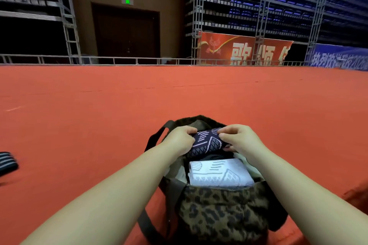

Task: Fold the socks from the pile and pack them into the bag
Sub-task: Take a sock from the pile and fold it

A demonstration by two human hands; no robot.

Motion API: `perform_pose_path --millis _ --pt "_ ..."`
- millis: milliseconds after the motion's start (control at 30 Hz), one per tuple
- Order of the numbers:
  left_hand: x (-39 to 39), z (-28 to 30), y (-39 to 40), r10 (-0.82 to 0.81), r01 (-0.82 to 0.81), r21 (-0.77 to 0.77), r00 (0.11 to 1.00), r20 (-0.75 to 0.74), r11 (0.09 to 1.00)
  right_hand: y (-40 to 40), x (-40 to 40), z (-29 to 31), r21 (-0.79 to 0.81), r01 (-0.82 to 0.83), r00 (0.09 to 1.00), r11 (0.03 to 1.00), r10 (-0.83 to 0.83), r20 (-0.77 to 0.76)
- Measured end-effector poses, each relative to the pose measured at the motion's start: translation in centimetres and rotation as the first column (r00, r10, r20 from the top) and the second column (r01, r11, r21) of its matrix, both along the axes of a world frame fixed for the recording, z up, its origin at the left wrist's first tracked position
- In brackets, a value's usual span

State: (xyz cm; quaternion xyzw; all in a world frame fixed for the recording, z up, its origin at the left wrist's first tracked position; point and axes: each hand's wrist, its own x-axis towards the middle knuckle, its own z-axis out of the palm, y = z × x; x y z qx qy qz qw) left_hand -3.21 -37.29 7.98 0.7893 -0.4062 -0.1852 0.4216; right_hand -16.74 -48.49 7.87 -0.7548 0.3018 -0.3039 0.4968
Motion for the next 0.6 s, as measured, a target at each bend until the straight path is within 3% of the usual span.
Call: perform_pose_path --millis 100,200,300,400,500,600 --pt "0.1 0.2 -1.1 -0.030 0.030 0.006 0.997 0.065 1.000 -1.4 1.0 -0.4 -0.126 0.022 0.998 0.992 -0.030 -0.064" --pt "-0.2 -0.4 -1.8 -0.149 0.121 0.180 0.977 0.153 0.976 -2.7 1.2 -1.3 -0.379 -0.128 0.929 0.917 -0.024 -0.370" --pt "-0.1 -1.3 -1.9 -0.186 0.149 0.254 0.975 0.125 0.956 -3.1 0.4 -1.9 -0.280 -0.263 0.827 0.923 0.066 -0.559" --pt "0.4 -1.1 -1.4 -0.176 0.154 0.235 0.981 0.077 0.960 -3.2 -0.6 -1.8 -0.185 -0.284 0.806 0.941 0.129 -0.578" --pt "0.9 0.0 0.0 -0.189 0.182 0.174 0.982 0.027 0.968 -2.1 -0.7 -0.9 -0.375 -0.259 0.850 0.890 0.025 -0.527" --pt "2.0 1.3 2.9 -0.183 0.183 0.086 0.983 -0.010 0.979 -0.1 -0.1 0.9 -0.518 -0.175 0.932 0.838 -0.029 -0.361"
